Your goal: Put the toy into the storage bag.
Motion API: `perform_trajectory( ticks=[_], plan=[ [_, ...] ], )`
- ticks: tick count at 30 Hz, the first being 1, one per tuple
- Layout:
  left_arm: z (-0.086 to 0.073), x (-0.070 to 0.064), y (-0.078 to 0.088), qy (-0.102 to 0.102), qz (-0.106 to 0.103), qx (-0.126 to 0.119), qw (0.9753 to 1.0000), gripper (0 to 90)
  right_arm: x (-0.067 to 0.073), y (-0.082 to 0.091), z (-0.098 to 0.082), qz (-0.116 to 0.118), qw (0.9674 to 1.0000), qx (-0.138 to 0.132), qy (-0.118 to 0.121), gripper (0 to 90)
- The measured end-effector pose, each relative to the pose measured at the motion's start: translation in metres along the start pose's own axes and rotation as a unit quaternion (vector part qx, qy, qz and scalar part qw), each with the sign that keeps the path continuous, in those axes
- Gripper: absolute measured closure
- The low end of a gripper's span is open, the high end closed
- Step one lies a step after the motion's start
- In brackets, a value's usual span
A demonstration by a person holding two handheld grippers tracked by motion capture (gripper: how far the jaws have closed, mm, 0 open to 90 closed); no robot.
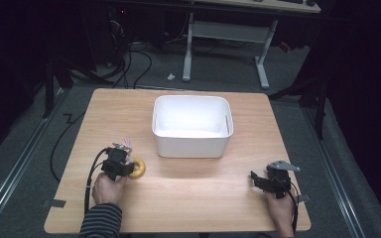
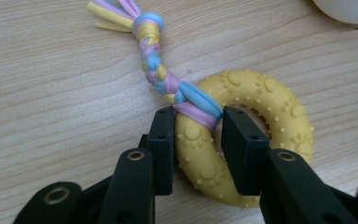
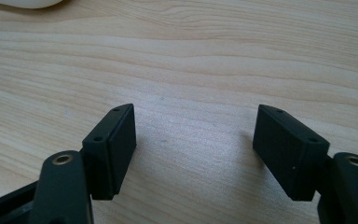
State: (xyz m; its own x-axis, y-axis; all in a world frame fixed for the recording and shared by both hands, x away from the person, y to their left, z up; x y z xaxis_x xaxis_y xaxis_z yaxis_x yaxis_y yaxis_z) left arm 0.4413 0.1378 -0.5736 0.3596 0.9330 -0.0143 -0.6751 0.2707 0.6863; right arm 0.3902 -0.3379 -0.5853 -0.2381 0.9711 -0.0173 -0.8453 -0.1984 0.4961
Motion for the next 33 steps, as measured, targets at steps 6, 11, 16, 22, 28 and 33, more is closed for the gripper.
perform_trajectory(
  ticks=[6,11,16,22,28,33],
  plan=[
    [-0.001,-0.003,0.003,-0.008,-0.005,0.003,1.0,66.0,0.0,0.0,0.0,0.0,1.0,0.0,0.0,30.3],
    [0.001,-0.005,0.007,-0.01,-0.014,-0.001,0.9998,66.1,0.0,0.0,0.0,0.0,1.0,0.0,0.001,30.3],
    [0.006,-0.006,0.015,-0.008,-0.025,-0.005,0.9996,66.1,0.0,0.0,0.0,0.001,1.0,0.0,0.001,29.9],
    [0.007,-0.003,0.024,-0.015,-0.024,-0.002,0.9996,66.2,0.0,0.0,0.0,0.002,1.0,0.0,0.002,29.7],
    [0.013,-0.003,0.033,-0.018,-0.026,-0.009,0.9995,67.1,0.0,0.0,0.0,0.002,1.0,0.001,0.003,29.7],
    [0.017,-0.004,0.039,-0.023,-0.027,-0.013,0.9993,67.3,0.0,0.0,0.0,0.001,1.0,0.002,0.002,29.6]
  ],
)
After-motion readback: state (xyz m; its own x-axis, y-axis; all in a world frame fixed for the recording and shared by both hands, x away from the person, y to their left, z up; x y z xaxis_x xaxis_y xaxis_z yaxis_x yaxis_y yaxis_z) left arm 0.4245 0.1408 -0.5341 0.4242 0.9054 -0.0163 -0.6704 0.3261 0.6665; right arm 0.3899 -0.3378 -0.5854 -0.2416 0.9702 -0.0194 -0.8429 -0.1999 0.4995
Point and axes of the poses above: each handheld gripper's, and its own axes: y roughly backward along the jaws, z roughly out of its top, x roughly to its left, the point moved 8 cm from there along -y, roughly forward along the jaws, and after that the axes turned 14 degrees about -x, right-handed, at the moved point
